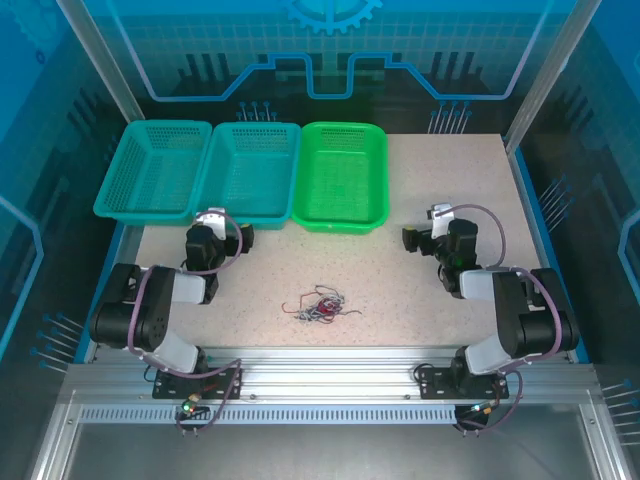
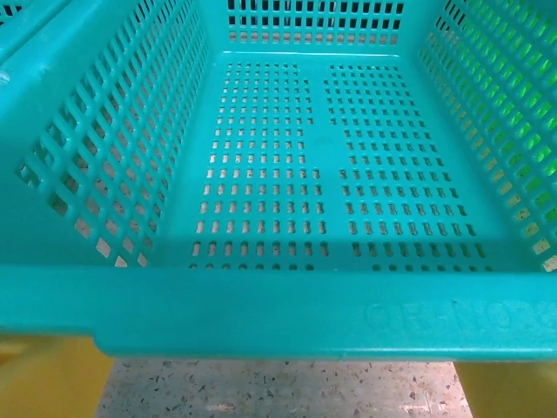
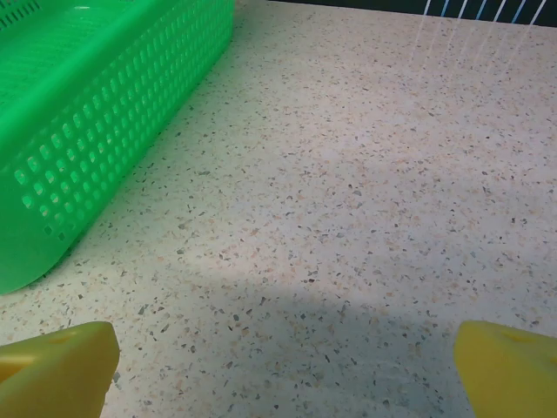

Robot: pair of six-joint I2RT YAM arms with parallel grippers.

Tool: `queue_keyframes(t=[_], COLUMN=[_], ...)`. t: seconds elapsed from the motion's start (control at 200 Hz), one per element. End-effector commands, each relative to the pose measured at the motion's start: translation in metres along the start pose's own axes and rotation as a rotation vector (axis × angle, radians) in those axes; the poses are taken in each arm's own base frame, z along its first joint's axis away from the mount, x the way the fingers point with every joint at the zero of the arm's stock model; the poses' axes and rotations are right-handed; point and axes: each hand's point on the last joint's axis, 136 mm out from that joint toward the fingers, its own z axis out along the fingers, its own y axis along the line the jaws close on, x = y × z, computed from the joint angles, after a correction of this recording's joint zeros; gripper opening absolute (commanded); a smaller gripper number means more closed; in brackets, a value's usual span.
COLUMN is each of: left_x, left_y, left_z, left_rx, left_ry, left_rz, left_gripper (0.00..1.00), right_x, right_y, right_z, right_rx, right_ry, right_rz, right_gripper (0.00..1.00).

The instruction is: Untangle the cables

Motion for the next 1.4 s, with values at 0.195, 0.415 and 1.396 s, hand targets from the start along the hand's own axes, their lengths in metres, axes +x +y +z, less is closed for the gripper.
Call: queue_keyframes(t=[0.195, 0.415, 1.396], left_x=[-0.012, -0.012, -0.009], left_y=[0.000, 0.000, -0.153], left_z=[0.002, 0.002, -0.193], left_rx=[0.002, 0.002, 0.472], left_ry=[-0.035, -0.034, 0.554], left_rz=[-0.007, -0.008, -0.393], left_gripper=[0.99, 0.99, 0.92], right_x=[-0.013, -0.013, -0.027], right_y=[-0.004, -0.004, 0.201], right_z=[0.001, 0.001, -0.155], right_rx=[0.016, 0.015, -0.491], right_ry=[-0.037, -0.037, 0.603], right_rz=[-0.011, -0.011, 0.262], right_gripper=[1.00, 1.00, 1.00])
